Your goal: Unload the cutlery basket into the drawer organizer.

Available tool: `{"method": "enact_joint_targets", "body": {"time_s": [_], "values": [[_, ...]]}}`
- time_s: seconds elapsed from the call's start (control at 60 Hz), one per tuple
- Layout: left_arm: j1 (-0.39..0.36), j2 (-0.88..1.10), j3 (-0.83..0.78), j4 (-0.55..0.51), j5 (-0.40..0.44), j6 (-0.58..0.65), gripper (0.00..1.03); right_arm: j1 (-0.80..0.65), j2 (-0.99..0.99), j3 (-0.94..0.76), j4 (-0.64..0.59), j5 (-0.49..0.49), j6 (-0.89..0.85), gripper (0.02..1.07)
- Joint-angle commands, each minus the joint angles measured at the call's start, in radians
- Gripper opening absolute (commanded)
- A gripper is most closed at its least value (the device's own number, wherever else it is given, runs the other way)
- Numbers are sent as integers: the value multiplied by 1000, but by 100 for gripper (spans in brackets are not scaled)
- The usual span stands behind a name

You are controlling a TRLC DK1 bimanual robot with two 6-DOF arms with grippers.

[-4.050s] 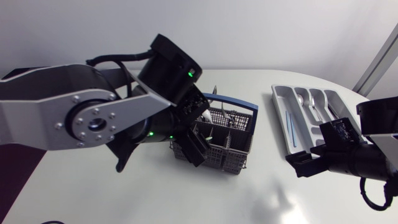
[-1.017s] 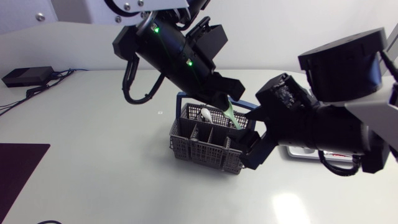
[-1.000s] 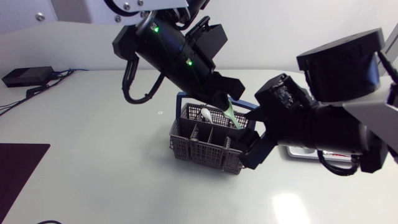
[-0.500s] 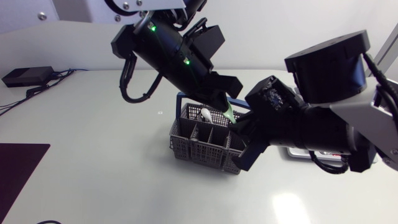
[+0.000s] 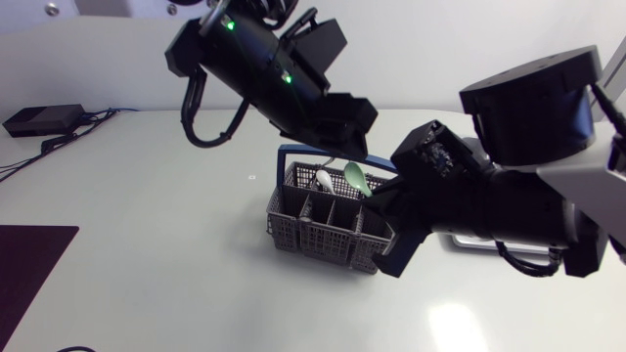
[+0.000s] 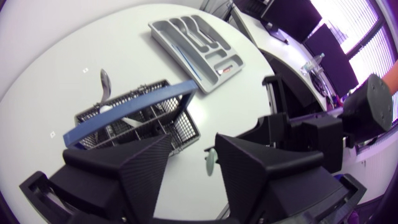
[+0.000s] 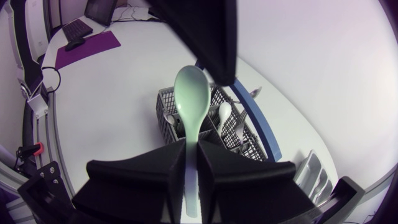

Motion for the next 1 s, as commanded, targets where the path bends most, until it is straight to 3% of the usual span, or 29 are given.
{"method": "enact_joint_targets", "body": {"time_s": [0.0,0.167,0.4,0.5,0.65,0.833,0.983], "values": [[47,-46,61,36,9,-41,83,8,-39,-42,-12,-13,-29,13],[89,-83,85,72,6,-29,86,-47,-107,-84,-49,-60,-85,14],[72,-112,30,19,-168,184,87,-376,-164,-114,-147,-310,-300,14],[84,-127,-25,22,-177,227,87,-541,-157,-125,-184,-407,-435,14],[93,-161,-125,49,-202,290,87,-842,-55,-113,-232,-566,-690,14],[89,-187,-245,77,-251,387,87,-1118,189,-36,-284,-634,-1041,14],[81,-233,-343,125,-274,468,87,-1247,355,50,-304,-639,-1256,14]]}}
